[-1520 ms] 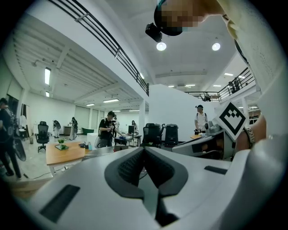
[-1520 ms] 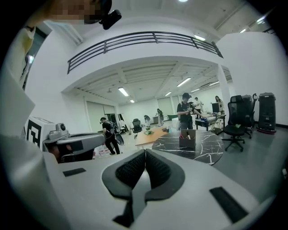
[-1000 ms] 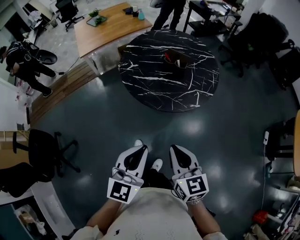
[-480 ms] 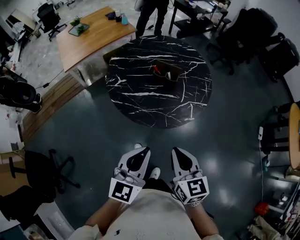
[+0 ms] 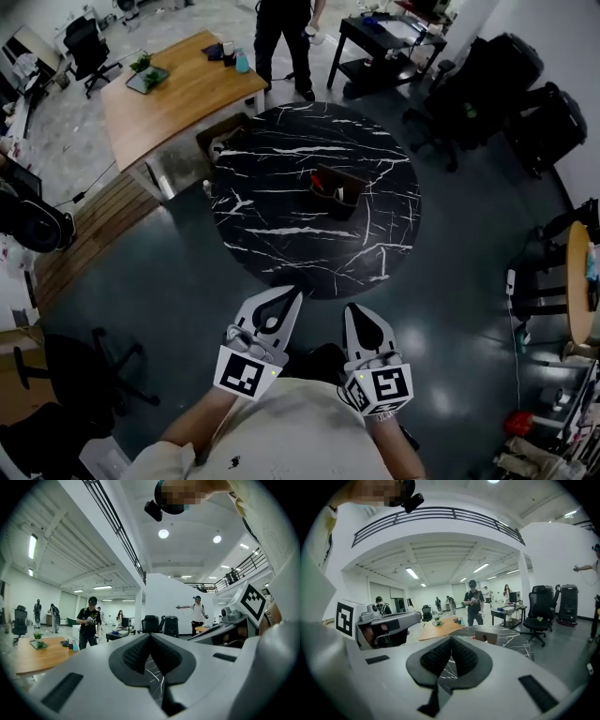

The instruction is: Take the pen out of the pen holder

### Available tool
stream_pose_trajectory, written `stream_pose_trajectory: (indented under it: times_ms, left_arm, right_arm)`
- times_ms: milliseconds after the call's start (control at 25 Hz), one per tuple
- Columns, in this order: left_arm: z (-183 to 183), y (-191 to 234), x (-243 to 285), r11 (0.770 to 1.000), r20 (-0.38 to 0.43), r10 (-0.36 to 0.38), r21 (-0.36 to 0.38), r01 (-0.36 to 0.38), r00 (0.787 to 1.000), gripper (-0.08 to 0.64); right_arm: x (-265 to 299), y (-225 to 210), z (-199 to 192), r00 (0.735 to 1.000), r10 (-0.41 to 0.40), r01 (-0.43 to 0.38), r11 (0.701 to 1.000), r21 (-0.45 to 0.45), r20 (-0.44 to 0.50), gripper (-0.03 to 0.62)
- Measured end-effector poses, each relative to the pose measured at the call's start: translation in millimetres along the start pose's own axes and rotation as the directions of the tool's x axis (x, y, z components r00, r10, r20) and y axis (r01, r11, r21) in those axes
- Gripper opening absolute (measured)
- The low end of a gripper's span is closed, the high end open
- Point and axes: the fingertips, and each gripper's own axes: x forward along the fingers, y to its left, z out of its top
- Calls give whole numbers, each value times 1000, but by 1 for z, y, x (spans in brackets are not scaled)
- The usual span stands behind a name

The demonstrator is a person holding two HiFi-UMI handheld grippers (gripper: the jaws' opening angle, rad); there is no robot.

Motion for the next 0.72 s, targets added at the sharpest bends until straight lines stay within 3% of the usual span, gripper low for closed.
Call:
stream_pose_trajectory:
  times_ms: [80, 120, 200, 320, 440, 560, 720]
  left_arm:
    - [8, 10, 9, 989, 80, 57, -139, -45, 995, 12]
    - [5, 13, 14, 988, 79, 56, -147, -44, 995, 12]
    - [-7, 17, 25, 994, 38, 26, -107, -22, 999, 12]
    - [-14, 28, 45, 988, 35, 40, -148, -34, 999, 12]
    - [-23, 37, 66, 1000, -60, -14, 9, 14, 998, 12]
    - [-17, 54, 92, 986, -4, 78, -146, -77, 997, 12]
    - [-20, 71, 134, 981, -27, 123, -149, -125, 992, 12]
  right_arm:
    - [8, -4, 4, 1000, -11, 11, 1000, 5, 0, 18]
    - [13, -8, 6, 1000, -15, 15, 1000, 8, 2, 18]
    - [24, -15, 8, 1000, -17, 17, 1000, 12, 1, 18]
    - [44, -29, 8, 1000, -9, 10, 1000, 22, -12, 18]
    - [65, -46, 13, 1000, 5, -3, 999, 46, -23, 18]
    - [88, -62, 23, 999, 42, -41, 998, 37, -30, 18]
    - [120, -95, 34, 996, 83, -81, 996, 44, -42, 18]
